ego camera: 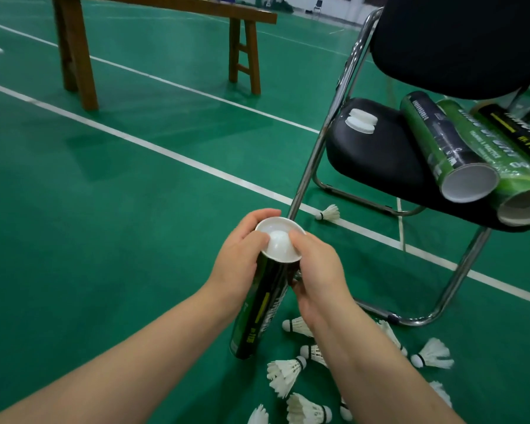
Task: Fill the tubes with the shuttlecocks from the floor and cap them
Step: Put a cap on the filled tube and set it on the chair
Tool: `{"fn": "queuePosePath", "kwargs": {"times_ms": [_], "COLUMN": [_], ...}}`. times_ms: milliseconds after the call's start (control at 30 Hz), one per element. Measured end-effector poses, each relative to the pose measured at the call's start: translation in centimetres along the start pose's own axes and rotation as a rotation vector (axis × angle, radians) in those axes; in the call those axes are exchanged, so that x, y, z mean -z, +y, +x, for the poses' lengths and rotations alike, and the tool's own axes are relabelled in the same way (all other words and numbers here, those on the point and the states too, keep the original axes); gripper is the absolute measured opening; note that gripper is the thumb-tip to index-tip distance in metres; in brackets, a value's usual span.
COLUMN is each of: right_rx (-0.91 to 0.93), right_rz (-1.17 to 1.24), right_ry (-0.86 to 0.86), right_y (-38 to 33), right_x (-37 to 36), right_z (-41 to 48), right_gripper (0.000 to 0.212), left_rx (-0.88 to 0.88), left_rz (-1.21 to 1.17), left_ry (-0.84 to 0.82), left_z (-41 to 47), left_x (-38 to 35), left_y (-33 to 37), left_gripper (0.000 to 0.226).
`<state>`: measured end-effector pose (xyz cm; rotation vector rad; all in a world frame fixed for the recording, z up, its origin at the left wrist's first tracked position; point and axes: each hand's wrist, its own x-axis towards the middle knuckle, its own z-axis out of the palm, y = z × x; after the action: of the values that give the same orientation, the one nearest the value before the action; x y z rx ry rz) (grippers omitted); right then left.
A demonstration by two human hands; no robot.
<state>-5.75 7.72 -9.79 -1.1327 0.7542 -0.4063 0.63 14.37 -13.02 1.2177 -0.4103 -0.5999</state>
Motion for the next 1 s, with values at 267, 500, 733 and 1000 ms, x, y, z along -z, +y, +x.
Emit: {"fn": "queuePosePath", "kwargs": {"times_ms": [267, 500, 733, 1000], "right_rx": [-0.060, -0.216, 0.019, 0.499], "right_rz": [-0.191, -0.516, -0.560, -0.743], "right_ry": [0.021, -0.334, -0.573, -0.499], "right_y": [-0.1, -0.2, -1.1, -4.8], "right_x": [0.5, 2.4, 4.7, 7.0], "right_z": [-0.2, -0.6, -3.4, -8.5], "right_gripper": [0.018, 0.041, 0.059, 0.073], "left_rx": [0.047, 0.296, 0.239, -0.199], "left_rz": [0.060, 0.359, 0.514, 0.784], "left_ry": [0.017, -0.225, -0.417, -0.399], "left_z": [-0.5, -2.3, -5.1, -8.9], "left_x": [0.1, 1.6, 1.4, -3.5], "left_y": [0.8, 1.8, 5.3, 9.1], "left_gripper": [0.027, 0.027, 0.041, 0.100]}}
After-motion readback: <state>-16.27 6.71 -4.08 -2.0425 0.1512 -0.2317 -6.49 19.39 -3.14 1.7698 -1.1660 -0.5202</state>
